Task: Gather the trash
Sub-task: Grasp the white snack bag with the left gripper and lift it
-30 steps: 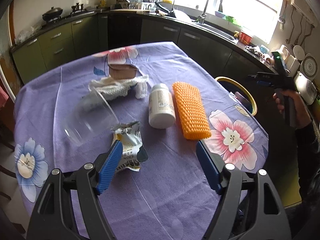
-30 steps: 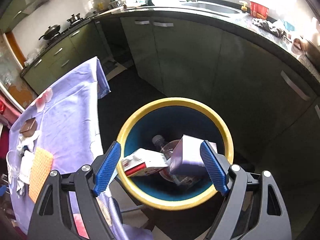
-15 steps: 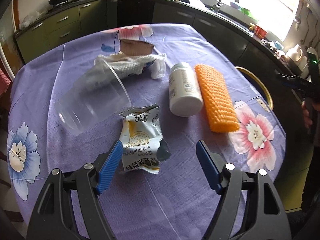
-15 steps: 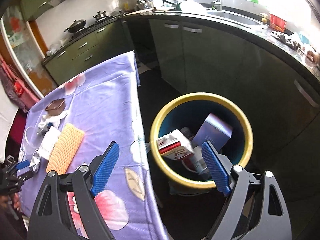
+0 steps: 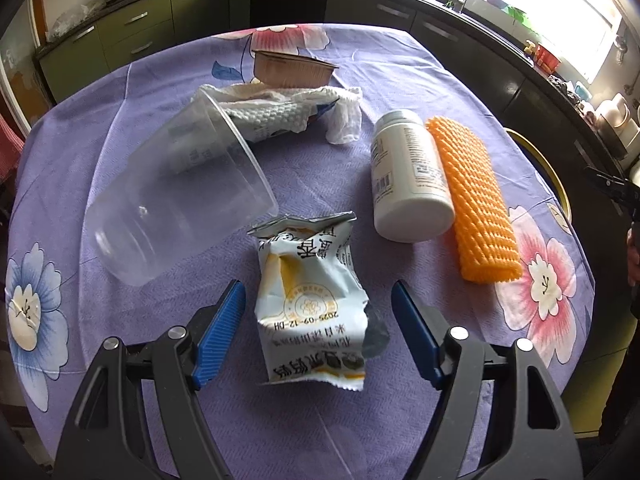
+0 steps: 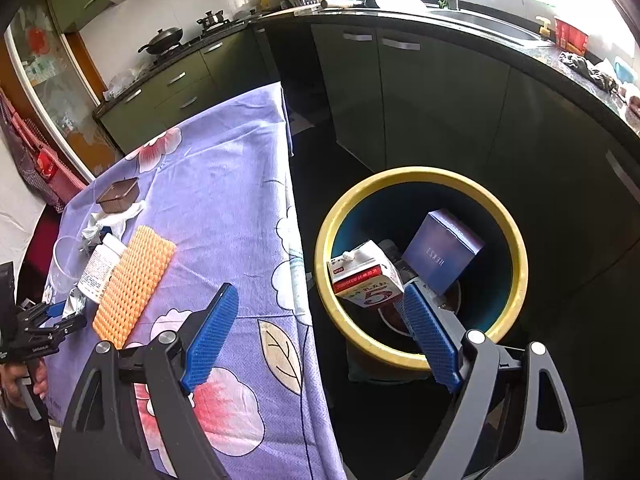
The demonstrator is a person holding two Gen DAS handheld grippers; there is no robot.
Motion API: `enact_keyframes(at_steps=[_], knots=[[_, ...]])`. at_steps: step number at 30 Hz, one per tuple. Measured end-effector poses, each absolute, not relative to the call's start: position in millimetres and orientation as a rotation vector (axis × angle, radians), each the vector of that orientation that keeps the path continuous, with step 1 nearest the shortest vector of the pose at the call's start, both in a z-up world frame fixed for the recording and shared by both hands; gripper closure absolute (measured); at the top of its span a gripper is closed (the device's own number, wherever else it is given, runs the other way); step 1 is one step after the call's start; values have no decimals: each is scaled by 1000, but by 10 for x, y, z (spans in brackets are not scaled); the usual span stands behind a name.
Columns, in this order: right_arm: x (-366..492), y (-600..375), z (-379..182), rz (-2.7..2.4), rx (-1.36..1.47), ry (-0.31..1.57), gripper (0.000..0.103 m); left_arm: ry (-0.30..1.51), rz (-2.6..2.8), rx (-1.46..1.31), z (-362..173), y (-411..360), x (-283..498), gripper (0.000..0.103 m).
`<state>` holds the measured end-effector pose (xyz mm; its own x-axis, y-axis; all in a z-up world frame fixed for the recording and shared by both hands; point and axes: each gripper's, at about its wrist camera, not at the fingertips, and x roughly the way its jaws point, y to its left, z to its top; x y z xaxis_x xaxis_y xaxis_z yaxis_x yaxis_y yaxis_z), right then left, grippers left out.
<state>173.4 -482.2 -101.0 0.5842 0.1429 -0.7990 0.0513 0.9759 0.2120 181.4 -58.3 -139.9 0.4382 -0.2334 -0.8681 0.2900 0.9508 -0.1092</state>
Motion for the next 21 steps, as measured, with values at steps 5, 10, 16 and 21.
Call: enact_keyframes(at_steps=[5, 10, 16, 21], knots=[[1743, -4830, -1033, 51, 226, 952, 19, 1068, -308, 63, -1384, -577, 1836, 53], [1732, -4808, -1026, 56, 223, 951, 19, 1063, -307, 72, -1360, -579, 1805, 58], [1698, -4764, -1001, 62, 214, 946, 19, 1025, -319, 87, -1237, -589, 1669, 58], [1618, -4763, -978, 60, 212, 940, 18, 977, -343, 116, -1050, -655, 1499, 58]])
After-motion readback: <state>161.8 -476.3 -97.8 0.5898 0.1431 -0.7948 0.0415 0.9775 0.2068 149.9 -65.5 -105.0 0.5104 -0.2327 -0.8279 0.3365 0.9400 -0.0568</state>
